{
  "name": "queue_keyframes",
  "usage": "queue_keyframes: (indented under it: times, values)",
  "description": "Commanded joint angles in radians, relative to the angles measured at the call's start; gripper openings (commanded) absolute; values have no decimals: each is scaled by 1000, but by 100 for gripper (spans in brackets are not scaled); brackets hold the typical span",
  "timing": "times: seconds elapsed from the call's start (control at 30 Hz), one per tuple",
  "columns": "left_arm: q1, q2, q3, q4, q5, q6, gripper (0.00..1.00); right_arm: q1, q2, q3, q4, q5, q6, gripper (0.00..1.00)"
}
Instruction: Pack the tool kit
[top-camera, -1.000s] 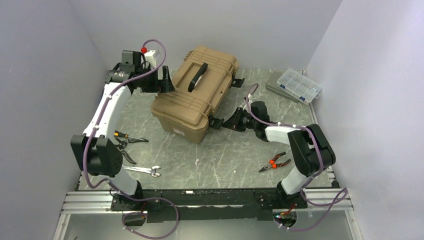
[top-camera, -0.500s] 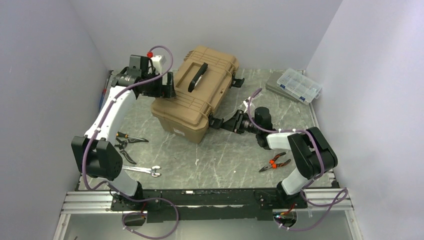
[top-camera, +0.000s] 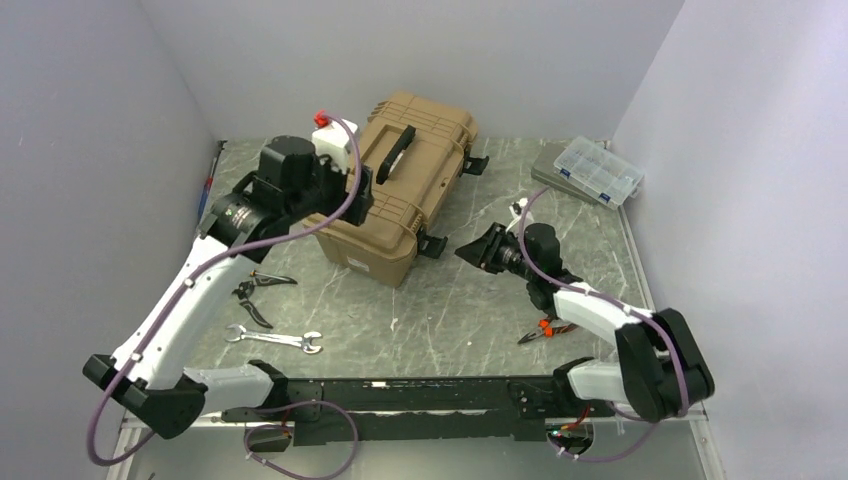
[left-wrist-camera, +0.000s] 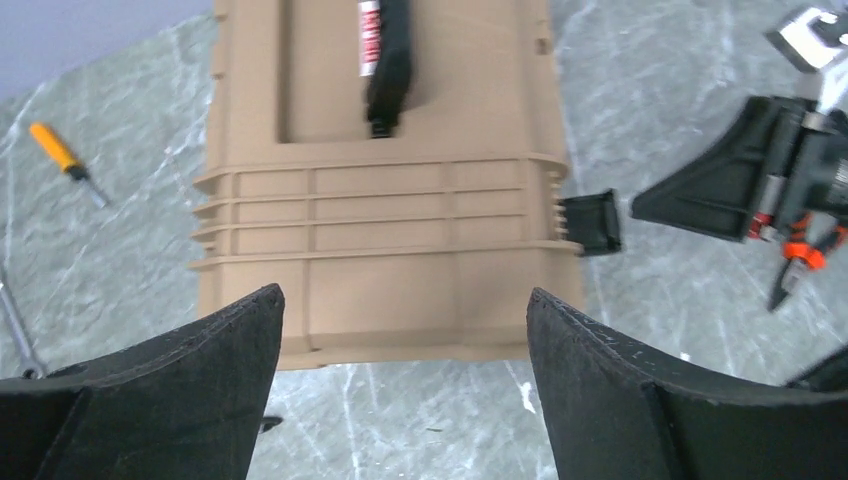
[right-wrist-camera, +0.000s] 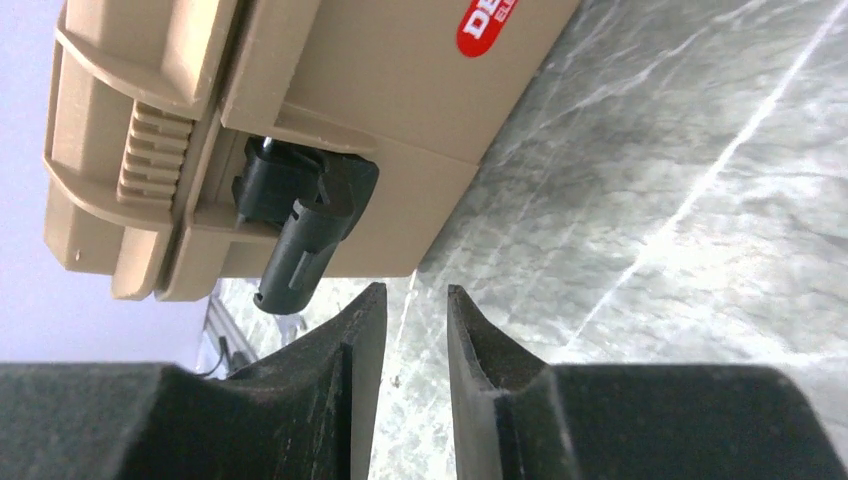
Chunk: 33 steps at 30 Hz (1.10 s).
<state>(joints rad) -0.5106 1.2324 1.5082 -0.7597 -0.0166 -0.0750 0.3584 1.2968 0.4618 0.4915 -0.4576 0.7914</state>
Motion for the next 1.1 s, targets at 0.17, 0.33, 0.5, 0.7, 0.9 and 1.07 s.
queue_keyframes:
  times: [0.17,0.33,0.5,0.7,0.9,1.07]
  values:
    - [-350,143,111,-28,-160,-59,85,-7,-211,9,-303,242,-81,33]
    - [-455,302,213,-63,-237,-64,77,-16,-279,16,-413,331,-82,33]
    - [-471,450,306,-120,-249,-90,70,-22,-350,2,-466,373,-80,33]
    - [-474,564,346,-146,-230,-113,64,-24,-389,-22,-473,379,-66,33]
    - [-474,635,339,-153,-259,-111,59,-26,-397,-37,-454,370,-62,33]
    - [-474,674,324,-156,-316,-116,56,-26,-382,-41,-439,359,-56,33]
